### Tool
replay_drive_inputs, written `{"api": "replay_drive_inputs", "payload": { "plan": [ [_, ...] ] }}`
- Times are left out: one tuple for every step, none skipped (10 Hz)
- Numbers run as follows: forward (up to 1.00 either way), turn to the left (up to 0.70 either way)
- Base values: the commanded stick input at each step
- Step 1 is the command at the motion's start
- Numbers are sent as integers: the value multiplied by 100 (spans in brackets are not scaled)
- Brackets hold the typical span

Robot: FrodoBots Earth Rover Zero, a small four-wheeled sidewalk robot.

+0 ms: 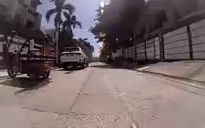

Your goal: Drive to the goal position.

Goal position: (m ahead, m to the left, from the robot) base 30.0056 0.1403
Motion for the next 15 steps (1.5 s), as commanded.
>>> {"api": "replay_drive_inputs", "payload": {
  "plan": [
    [100,0],
    [100,0],
    [100,0],
    [100,0],
    [100,0],
    [100,0],
    [100,0],
    [100,-10],
    [100,-27],
    [100,-27],
    [100,0],
    [100,0],
    [100,0],
    [100,0],
    [100,0]
  ]
}}
